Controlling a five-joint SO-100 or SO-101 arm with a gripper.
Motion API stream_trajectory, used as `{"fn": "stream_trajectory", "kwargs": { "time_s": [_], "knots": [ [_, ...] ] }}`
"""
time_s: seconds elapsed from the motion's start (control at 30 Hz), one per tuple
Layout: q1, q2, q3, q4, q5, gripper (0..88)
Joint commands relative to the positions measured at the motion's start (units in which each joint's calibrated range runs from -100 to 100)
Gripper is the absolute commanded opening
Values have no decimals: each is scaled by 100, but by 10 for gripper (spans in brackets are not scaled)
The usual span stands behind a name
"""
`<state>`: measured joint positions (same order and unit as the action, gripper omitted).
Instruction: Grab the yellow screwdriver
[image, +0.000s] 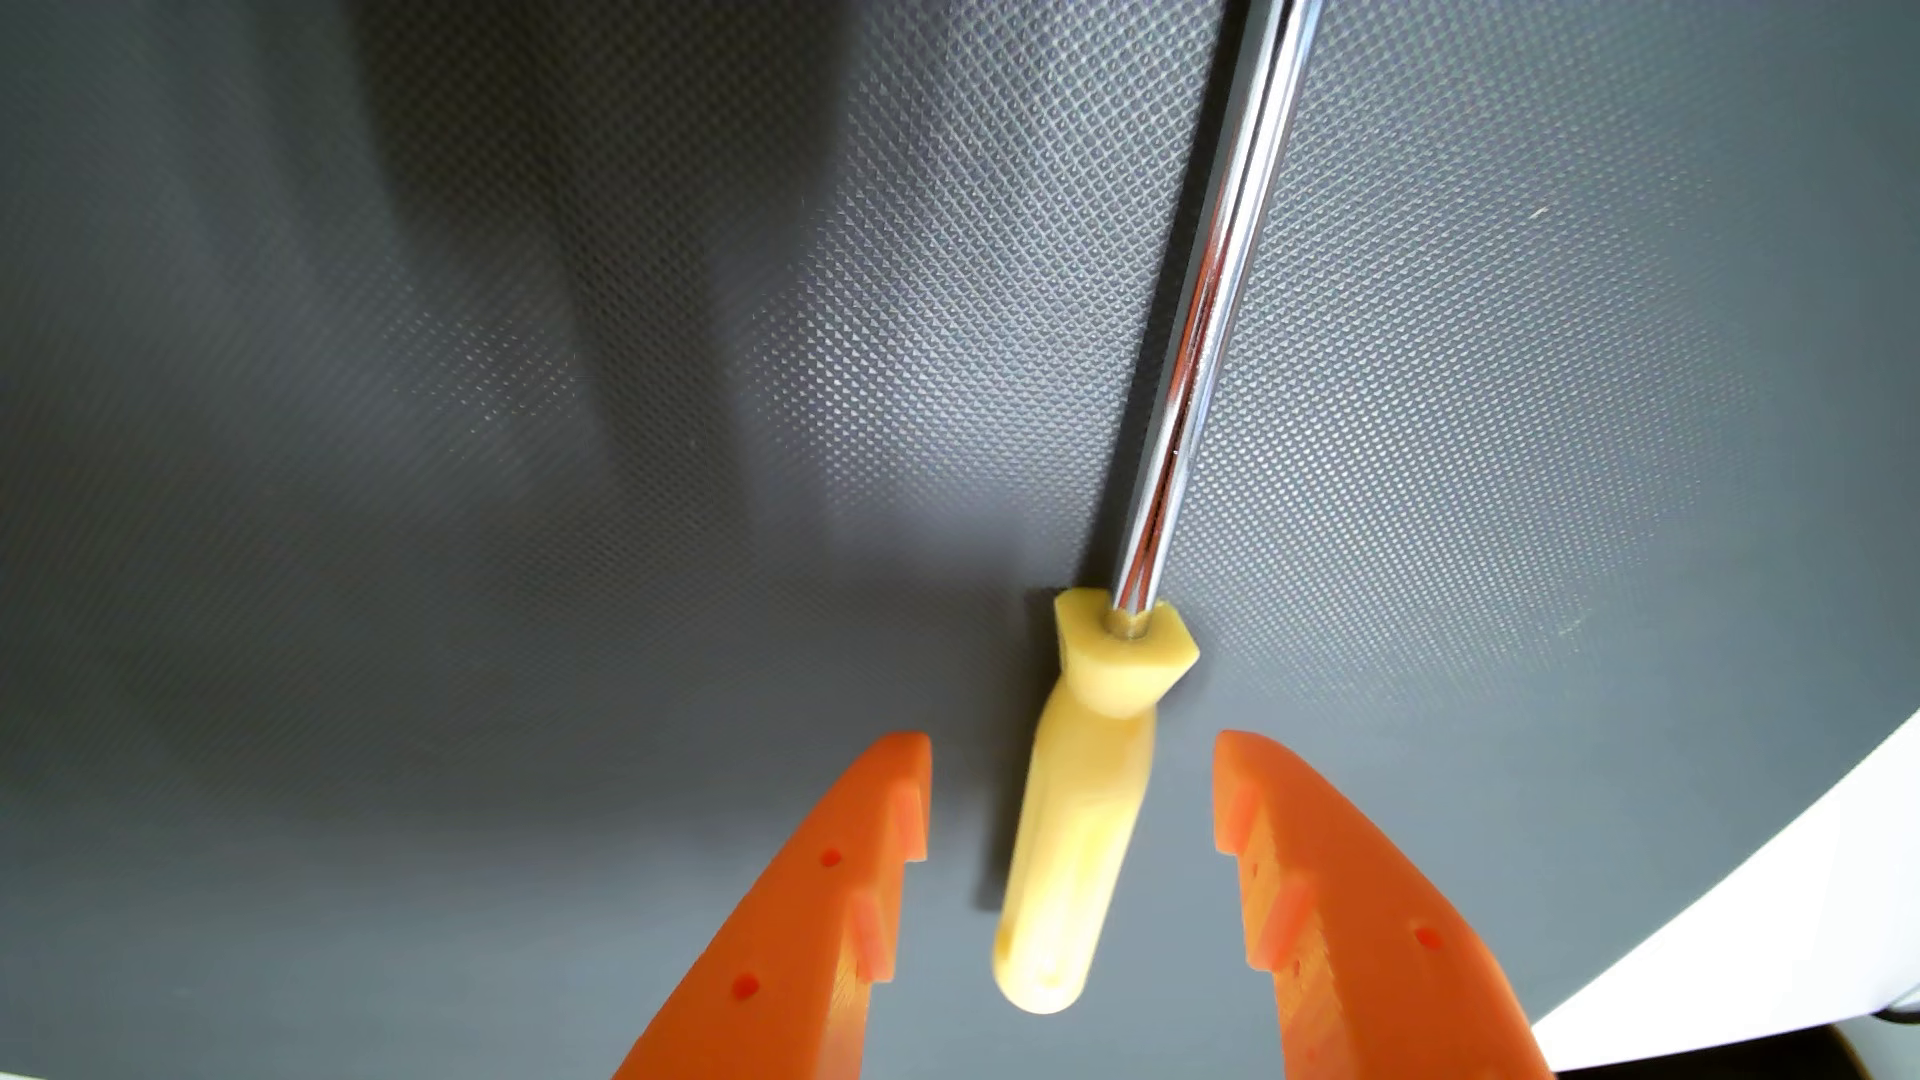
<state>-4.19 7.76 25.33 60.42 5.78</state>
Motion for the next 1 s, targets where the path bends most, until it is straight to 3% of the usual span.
{"fn": "stream_trajectory", "kwargs": {
  "time_s": [0.0, 0.97],
  "knots": [
    [70, -24, 20, -31, 16, 166],
    [278, 876, -817, -135, 16, 161]
  ]
}}
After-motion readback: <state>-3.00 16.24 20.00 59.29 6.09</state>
